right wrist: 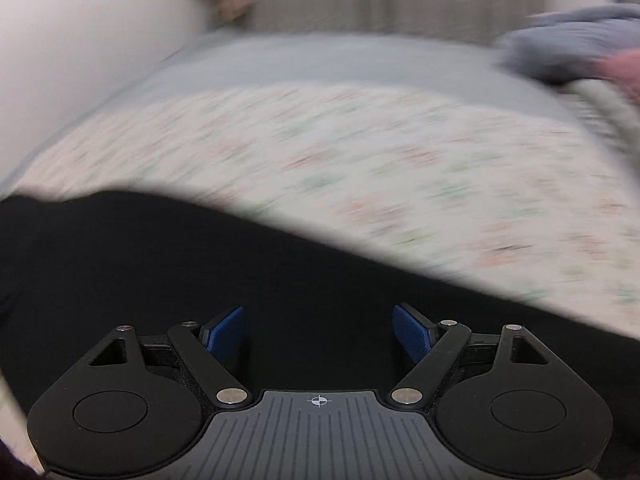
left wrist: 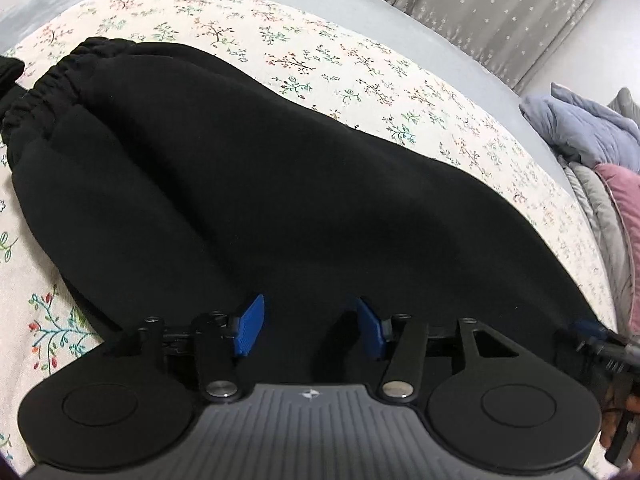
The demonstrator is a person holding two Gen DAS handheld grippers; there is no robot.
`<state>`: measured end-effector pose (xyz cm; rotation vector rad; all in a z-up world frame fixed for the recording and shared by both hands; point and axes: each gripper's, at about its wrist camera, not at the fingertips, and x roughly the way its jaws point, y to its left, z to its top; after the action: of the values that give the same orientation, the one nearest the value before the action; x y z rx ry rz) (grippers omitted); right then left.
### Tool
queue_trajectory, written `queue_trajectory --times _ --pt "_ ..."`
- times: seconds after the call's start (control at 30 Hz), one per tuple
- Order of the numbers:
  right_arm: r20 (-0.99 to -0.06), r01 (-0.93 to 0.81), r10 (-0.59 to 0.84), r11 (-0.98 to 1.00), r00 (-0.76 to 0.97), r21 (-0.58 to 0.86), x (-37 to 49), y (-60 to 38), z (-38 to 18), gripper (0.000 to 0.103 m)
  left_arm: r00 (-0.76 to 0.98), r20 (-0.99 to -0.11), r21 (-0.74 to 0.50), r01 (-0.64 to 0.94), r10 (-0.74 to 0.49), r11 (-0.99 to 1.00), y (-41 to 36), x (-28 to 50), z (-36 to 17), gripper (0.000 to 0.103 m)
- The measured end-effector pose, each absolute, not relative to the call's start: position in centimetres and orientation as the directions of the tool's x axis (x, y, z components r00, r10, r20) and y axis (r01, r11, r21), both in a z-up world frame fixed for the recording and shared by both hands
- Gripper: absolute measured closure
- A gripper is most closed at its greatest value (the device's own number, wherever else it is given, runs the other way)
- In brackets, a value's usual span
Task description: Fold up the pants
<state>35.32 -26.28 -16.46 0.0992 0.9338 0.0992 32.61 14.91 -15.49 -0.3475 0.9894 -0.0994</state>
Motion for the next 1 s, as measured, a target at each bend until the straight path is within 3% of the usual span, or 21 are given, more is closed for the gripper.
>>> queue_trajectory --times 0.13,0.23,0.33,0.4,0.53,0.6,0.83,1.0 --pt "-0.808 -0.112 0.066 0.994 0.585 0.000 33.9 -21.2 -16.8 0.017 0.563 -0.797 -0.303 -0.057 -0.220 0.951 15.0 32.2 -14.7 0.055" --pt "-0.786 -0.190 0.167 0.980 0.596 0.064 32.3 -18.9 -15.2 0.018 0.571 -0.797 -0.280 -0.060 -0.197 0.958 15.5 32.1 -14.6 0.055" --pt "-0.868 -0.183 0.195 0.975 0.456 0.123 31.6 -17.9 -17.0 0.016 0.549 -0.810 -0.292 -0.073 -0.206 0.953 16.4 32.0 -15.0 0.056" --pt "-0.886 -0.237 0.172 0.969 0.432 0.073 30.5 -16.9 -16.8 0.011 0.539 -0.814 -0.303 -0.077 -0.216 0.950 16.9 31.9 -14.8 0.059" --pt "-0.894 -0.309 0.320 0.925 0.314 0.222 28.1 -17.2 -14.8 0.012 0.549 -0.821 -0.262 -0.118 -0.157 0.958 18.5 31.8 -14.4 0.060" --pt "-0.893 -0.356 0.315 0.914 0.323 0.194 26.9 -16.8 -13.6 0.012 0.558 -0.814 -0.275 -0.129 -0.160 0.953 19.0 32.1 -14.3 0.060" --pt "-0.718 -0.413 0.474 0.867 0.510 0.279 32.7 -16.6 -6.3 0.007 0.581 -0.796 -0.325 -0.173 -0.171 0.930 19.4 32.0 -13.9 0.058" --pt "-0.693 -0.382 0.532 0.843 0.487 0.378 43.3 -16.6 -8.3 0.005 0.537 -0.826 -0.309 -0.173 -0.173 0.935 18.9 32.5 -14.6 0.059"
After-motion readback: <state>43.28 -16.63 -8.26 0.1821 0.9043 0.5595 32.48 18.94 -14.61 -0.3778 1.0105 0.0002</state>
